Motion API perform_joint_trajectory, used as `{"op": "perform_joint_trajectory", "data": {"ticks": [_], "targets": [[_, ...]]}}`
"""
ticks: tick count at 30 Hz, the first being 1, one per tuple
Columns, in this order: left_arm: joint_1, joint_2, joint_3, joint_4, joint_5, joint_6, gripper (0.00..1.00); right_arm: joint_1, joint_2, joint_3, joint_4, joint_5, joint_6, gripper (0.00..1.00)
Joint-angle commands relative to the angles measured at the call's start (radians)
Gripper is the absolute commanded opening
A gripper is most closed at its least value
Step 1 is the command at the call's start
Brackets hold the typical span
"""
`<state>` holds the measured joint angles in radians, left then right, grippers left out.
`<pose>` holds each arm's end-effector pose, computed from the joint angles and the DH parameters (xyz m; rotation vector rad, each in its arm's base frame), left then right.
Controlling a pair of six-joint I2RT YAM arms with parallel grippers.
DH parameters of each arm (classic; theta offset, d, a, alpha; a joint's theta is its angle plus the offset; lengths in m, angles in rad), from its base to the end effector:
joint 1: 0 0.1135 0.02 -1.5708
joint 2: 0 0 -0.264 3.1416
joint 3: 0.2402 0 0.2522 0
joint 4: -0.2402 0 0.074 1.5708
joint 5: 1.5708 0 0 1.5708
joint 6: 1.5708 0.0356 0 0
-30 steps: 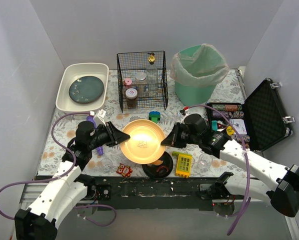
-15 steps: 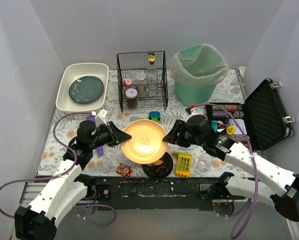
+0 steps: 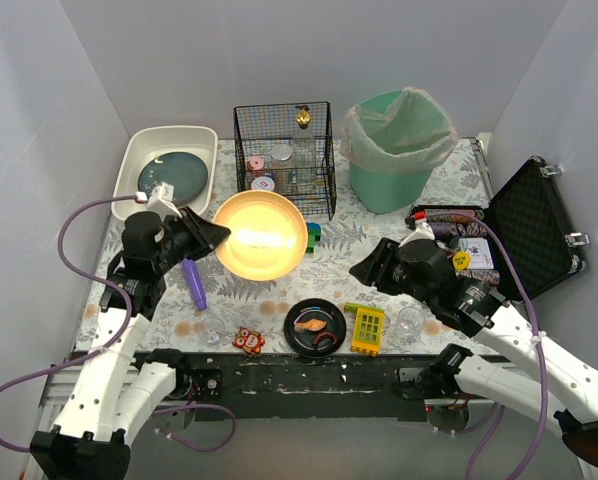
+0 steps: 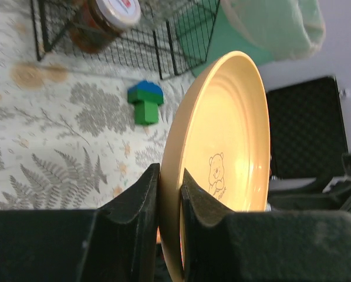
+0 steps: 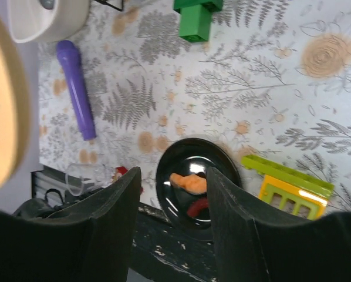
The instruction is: Clear the kitchen counter
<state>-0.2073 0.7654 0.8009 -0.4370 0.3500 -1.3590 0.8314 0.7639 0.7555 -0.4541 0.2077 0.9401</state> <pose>0.1650 -0.0472 0.3231 -0.9815 1.9843 -1.3022 0.1215 0.1223 0.3055 0.2541 2.1295 0.8845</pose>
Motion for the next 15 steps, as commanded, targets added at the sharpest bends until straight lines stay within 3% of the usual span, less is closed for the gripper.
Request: {"op": "perform_joint_trajectory", "data": {"ticks": [1, 6, 12, 15], "targets": [[0.077, 0.031, 0.069, 0.039, -0.075, -0.023, 0.0, -0.002, -0.005, -0.001, -0.112, 0.091, -0.014, 0.56], [0.206, 0.09, 0.083, 0.159, -0.062, -0.109, 0.0, -0.003, -0.014, 0.039, -0.166, 0.098, -0.03, 0.56], [0.489, 0.198, 0.051, 0.368, -0.008, -0.302, 0.0, -0.003, -0.064, 0.028, -0.208, 0.07, -0.026, 0.56], [0.565, 0.267, 0.052, 0.478, -0.029, -0.386, 0.0, -0.003, -0.098, 0.005, -0.218, 0.061, -0.017, 0.56]]}}
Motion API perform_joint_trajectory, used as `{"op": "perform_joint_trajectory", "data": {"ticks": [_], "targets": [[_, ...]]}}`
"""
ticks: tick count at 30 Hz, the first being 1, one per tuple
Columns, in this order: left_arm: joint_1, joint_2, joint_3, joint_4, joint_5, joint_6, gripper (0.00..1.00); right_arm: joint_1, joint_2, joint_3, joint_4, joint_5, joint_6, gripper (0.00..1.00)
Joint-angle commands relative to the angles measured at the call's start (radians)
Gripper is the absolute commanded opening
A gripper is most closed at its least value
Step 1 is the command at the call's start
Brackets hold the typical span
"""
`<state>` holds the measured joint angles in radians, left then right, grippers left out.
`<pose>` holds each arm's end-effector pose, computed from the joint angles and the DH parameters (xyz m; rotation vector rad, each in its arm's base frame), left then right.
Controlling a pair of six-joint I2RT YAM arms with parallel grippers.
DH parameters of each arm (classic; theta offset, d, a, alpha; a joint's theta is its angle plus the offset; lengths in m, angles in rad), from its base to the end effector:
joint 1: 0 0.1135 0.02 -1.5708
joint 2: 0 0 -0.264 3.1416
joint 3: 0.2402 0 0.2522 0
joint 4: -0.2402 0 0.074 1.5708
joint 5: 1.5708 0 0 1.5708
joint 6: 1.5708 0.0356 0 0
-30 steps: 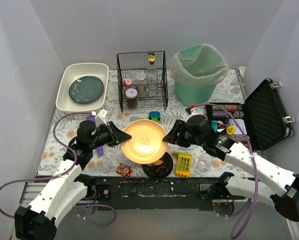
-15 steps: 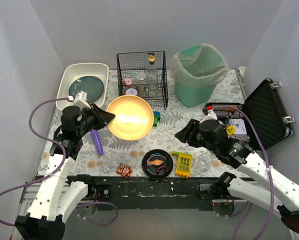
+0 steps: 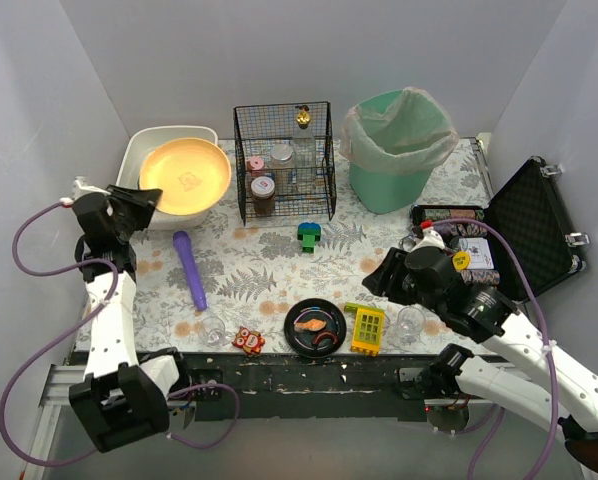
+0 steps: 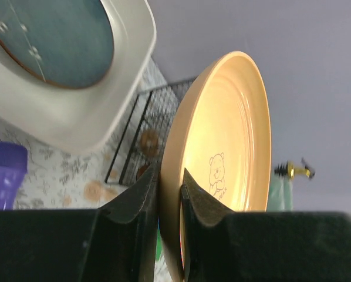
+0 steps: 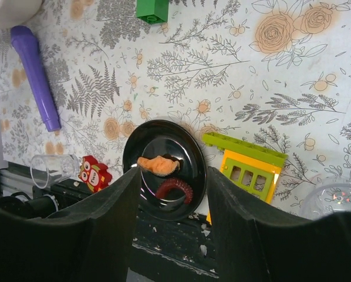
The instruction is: Clear the kitchen counter
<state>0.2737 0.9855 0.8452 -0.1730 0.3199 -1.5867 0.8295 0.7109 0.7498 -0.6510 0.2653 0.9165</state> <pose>0.2222 0.0508 0.3255 -1.4907 1.4095 -1.1648 0.1089 0.1051 0.2930 0.2529 2.2331 0.7007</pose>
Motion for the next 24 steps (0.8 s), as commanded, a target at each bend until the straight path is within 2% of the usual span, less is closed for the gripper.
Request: {"op": "perform_joint_trajectory", "data": {"ticks": [1, 13, 17, 24], "targets": [[0.087, 0.076, 0.018, 0.236, -0.031, -0.167, 0.0, 0.0, -0.053, 0.002, -0.021, 0.0, 0.01, 0.56], [0.087, 0.537, 0.262, 0.303, -0.271, -0.107, 0.0, 0.0, -0.057, -0.036, -0.003, 0.0, 0.002, 0.56], [0.084, 0.685, 0.337, 0.31, -0.297, -0.075, 0.0, -0.001, -0.022, -0.046, 0.03, -0.001, -0.013, 0.56], [-0.001, 0.864, 0.451, 0.32, -0.458, 0.036, 0.0, -0.001, 0.071, -0.032, 0.063, -0.008, -0.041, 0.56]]}}
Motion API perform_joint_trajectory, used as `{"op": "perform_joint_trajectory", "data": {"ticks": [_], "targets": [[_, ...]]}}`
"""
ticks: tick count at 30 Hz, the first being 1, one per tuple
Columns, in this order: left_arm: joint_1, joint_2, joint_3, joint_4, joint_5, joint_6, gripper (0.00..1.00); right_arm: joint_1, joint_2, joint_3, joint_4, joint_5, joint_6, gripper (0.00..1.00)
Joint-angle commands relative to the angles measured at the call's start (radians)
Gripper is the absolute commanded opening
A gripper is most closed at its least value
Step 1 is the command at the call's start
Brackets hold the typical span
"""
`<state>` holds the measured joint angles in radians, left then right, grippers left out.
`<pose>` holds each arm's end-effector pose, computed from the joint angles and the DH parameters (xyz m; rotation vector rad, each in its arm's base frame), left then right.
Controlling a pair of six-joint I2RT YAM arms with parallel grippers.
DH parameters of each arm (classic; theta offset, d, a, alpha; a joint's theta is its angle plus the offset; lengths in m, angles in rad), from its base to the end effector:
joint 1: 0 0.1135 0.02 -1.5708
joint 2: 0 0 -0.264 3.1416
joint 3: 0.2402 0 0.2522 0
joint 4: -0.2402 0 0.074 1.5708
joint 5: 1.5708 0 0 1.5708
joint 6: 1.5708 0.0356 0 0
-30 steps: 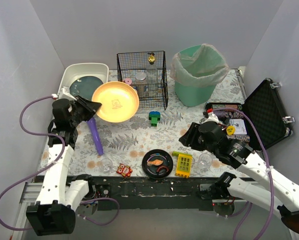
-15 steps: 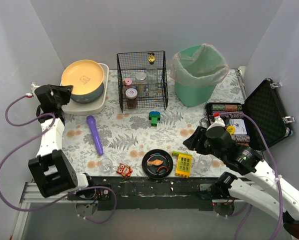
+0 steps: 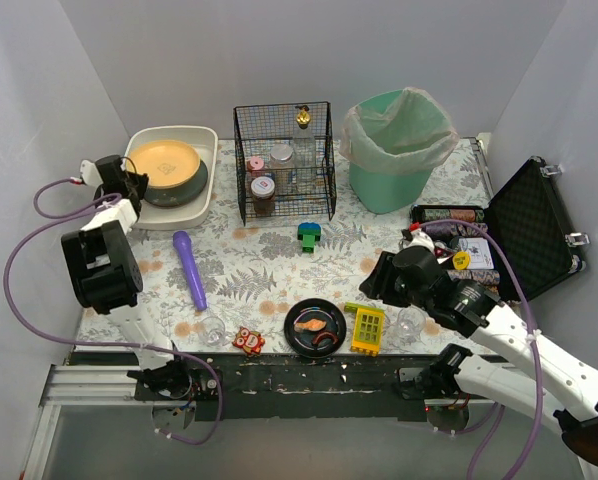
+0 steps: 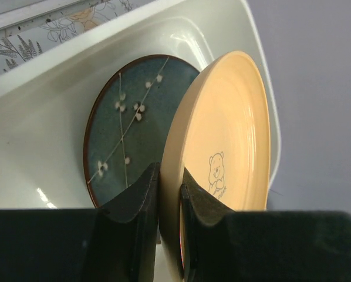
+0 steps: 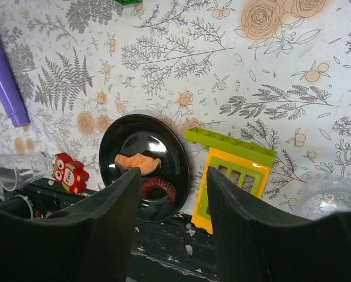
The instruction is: Clear the kitchen counter
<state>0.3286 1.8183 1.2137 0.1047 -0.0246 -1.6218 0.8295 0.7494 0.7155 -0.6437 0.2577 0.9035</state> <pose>0.3939 0.1352 0.2270 -1.7985 1.1998 -0.7515 0.1134 0.1104 0.2770 0.2277 2.2927 0.6463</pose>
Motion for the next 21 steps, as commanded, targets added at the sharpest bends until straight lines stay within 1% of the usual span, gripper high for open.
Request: {"op": "perform_joint_trajectory", "data": {"ticks": [1, 7, 11, 13, 14, 18, 21], "targets": [[-0.063, 0.054, 0.095, 0.052, -0.123, 0.073, 0.0, 0.0, 0.042, 0.004, 0.058, 0.0, -0.028, 0.56], [-0.099, 0.188, 0.185, 0.053, -0.227, 0.086, 0.0, -0.003, 0.079, 0.009, 0.065, -0.003, -0.029, 0.56], [-0.109, 0.22, 0.211, 0.053, -0.294, 0.103, 0.0, -0.004, 0.082, 0.01, 0.07, 0.0, -0.029, 0.56], [-0.114, 0.231, 0.219, 0.05, -0.322, 0.123, 0.05, -0.006, 0.085, 0.009, 0.072, 0.005, -0.029, 0.56], [-0.115, 0.236, 0.221, 0.05, -0.337, 0.132, 0.08, -0.006, 0.087, 0.01, 0.075, 0.005, -0.031, 0.56], [-0.115, 0.245, 0.224, 0.038, -0.362, 0.166, 0.41, -0.007, 0.094, 0.016, 0.075, -0.005, -0.038, 0.56], [-0.117, 0.242, 0.211, 0.03, -0.354, 0.178, 0.59, -0.007, 0.094, 0.021, 0.069, -0.009, -0.038, 0.56]]}}
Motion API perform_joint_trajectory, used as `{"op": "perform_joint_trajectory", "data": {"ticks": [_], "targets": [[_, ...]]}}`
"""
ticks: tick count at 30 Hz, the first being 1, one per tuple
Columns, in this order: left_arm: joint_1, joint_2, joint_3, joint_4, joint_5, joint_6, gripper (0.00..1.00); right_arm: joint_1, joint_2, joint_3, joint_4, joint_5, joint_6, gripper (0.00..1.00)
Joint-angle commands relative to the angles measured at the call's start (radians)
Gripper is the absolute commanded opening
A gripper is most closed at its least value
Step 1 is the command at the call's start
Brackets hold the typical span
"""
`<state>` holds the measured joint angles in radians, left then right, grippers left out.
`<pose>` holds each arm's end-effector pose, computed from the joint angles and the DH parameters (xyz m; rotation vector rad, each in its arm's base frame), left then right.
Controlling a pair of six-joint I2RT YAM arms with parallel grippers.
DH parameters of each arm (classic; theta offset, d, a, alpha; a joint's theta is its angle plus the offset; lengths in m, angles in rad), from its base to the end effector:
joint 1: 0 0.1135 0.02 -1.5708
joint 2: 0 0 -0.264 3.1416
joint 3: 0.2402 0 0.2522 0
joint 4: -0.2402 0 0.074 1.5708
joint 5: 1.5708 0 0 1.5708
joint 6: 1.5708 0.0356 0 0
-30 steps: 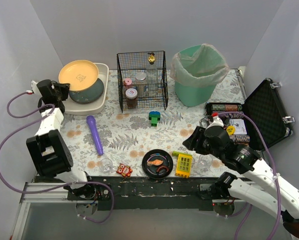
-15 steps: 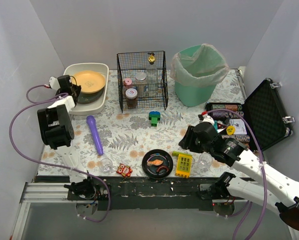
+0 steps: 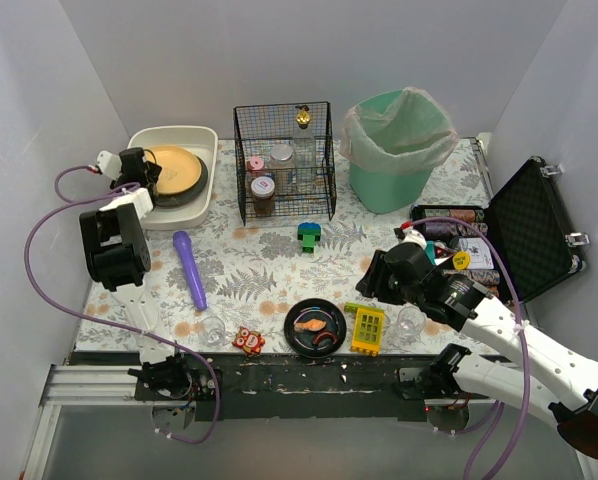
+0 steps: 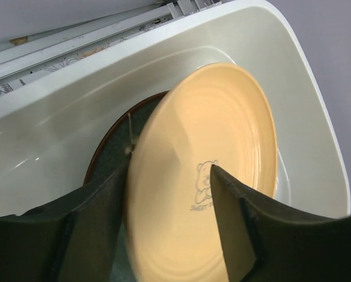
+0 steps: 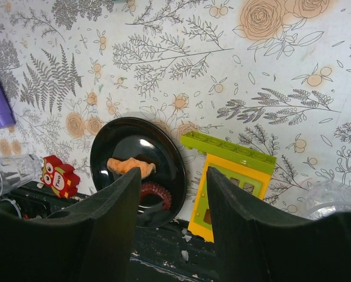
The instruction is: Clear the kitchen counter
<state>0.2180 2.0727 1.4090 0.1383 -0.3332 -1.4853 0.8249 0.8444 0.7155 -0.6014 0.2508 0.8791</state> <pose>0.4564 0.1130 0.1873 -1.7001 1.2203 -0.4283 0.1260 0.1234 0.2665 0.1955 2.3391 0.5936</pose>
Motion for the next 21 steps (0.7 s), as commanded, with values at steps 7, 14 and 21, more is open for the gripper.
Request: {"op": "perform_joint_trajectory", "data": {"ticks": [7, 14, 21], "targets": [[-0.006, -0.036, 0.008, -0.084, -0.044, 0.059, 0.83, -0.001, -0.025, 0.024, 0.015, -0.005, -0.008, 0.56], [-0.005, -0.16, -0.044, -0.166, -0.036, 0.089, 0.98, -0.003, -0.024, 0.039, -0.006, -0.028, -0.11, 0.56], [-0.025, -0.403, -0.194, -0.243, 0.045, 0.082, 0.98, -0.003, 0.019, 0.042, 0.051, -0.16, -0.242, 0.56]]}}
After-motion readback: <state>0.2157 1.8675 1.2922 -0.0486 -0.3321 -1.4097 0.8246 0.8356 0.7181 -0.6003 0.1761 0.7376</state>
